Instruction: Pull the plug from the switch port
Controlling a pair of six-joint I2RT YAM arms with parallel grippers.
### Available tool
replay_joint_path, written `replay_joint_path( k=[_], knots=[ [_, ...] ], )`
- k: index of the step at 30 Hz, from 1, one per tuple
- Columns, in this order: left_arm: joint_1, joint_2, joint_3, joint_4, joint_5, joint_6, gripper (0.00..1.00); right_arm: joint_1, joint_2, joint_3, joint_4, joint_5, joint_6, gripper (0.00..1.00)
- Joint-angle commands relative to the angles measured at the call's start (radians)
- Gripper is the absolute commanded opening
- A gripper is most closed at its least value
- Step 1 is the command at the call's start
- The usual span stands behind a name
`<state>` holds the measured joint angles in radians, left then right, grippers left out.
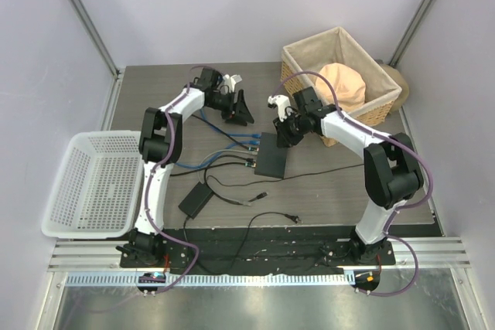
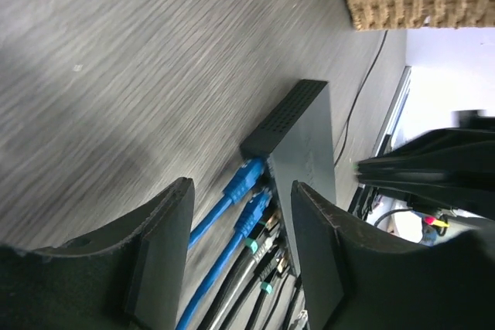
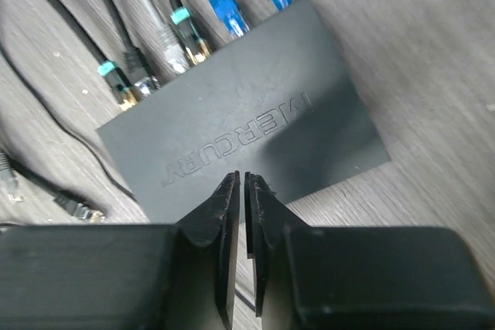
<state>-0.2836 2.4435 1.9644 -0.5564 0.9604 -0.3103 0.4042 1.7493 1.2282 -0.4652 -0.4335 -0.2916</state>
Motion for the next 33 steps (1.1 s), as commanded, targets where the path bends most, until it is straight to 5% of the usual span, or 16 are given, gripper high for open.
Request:
replay_joint_path(
  k=[1,10,20,26,33],
  knots=[
    [-0.012,0.028,0.054,0.059,0.043,0.002,0.55,0.007,0.059,0.014,0.007,0.025,-0.020,0.14],
    [-0.035,0.074,0.114,-0.132,-0.008,0.183,0.49,0.033,0.125,0.027,0.020,0.052,-0.023,0.01],
    [-0.051,0.111,0.122,-0.207,0.038,0.232,0.51,0.044,0.130,-0.013,0.019,0.045,-0.020,0.01],
    [-0.101,0.132,0.198,-0.330,-0.089,0.408,0.49,0.050,0.133,-0.022,0.022,0.059,-0.015,0.01],
    [-0.118,0.181,0.246,-0.369,-0.060,0.396,0.46,0.051,0.134,-0.019,0.019,0.072,-0.018,0.01]
  ],
)
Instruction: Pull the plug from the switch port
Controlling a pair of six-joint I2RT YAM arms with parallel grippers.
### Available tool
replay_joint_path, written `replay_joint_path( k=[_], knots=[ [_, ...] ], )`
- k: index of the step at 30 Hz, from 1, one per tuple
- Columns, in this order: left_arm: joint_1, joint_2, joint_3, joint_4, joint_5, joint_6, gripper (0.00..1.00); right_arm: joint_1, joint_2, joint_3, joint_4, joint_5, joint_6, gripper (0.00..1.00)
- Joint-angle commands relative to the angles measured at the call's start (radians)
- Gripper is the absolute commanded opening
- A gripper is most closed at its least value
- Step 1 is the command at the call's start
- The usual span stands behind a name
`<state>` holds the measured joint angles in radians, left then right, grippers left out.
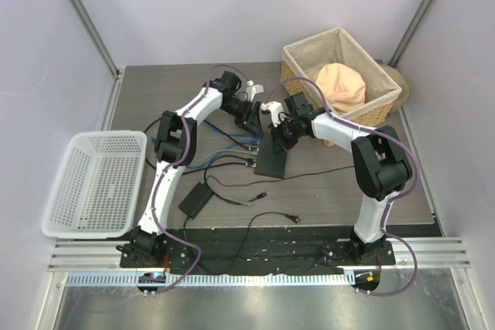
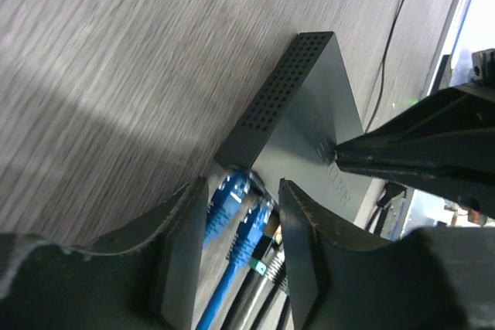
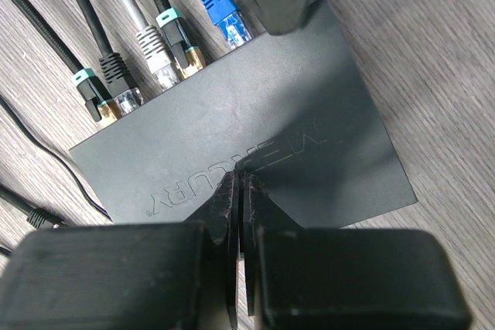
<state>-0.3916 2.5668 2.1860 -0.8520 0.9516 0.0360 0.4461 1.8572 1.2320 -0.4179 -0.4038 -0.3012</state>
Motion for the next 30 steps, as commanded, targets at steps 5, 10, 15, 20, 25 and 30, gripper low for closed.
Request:
replay_joint_path(
  k=[5,10,15,20,25,30],
  knots=[
    [-0.009,0.072,0.026,-0.105,-0.056,0.073,0.44,0.009,0.019,-0.028,-0.028,0.040,-0.007,0.01],
    [0.017,0.101,0.035,-0.093,0.077,-0.005,0.43,0.009,0.020,-0.032,-0.032,0.040,-0.009,0.02],
    [0.019,0.101,0.014,-0.079,0.093,-0.005,0.40,0.009,0.022,-0.031,-0.032,0.042,-0.010,0.01],
    [0.016,0.099,0.020,-0.093,0.056,0.018,0.36,0.009,0.025,-0.032,-0.028,0.042,-0.010,0.01],
    [0.002,0.093,0.008,-0.072,0.004,-0.016,0.34,0.011,0.025,-0.034,-0.024,0.045,-0.010,0.01],
    [-0.012,0.090,-0.026,-0.007,-0.037,-0.114,0.32,0.011,0.023,-0.039,-0.021,0.049,-0.015,0.01]
  ],
)
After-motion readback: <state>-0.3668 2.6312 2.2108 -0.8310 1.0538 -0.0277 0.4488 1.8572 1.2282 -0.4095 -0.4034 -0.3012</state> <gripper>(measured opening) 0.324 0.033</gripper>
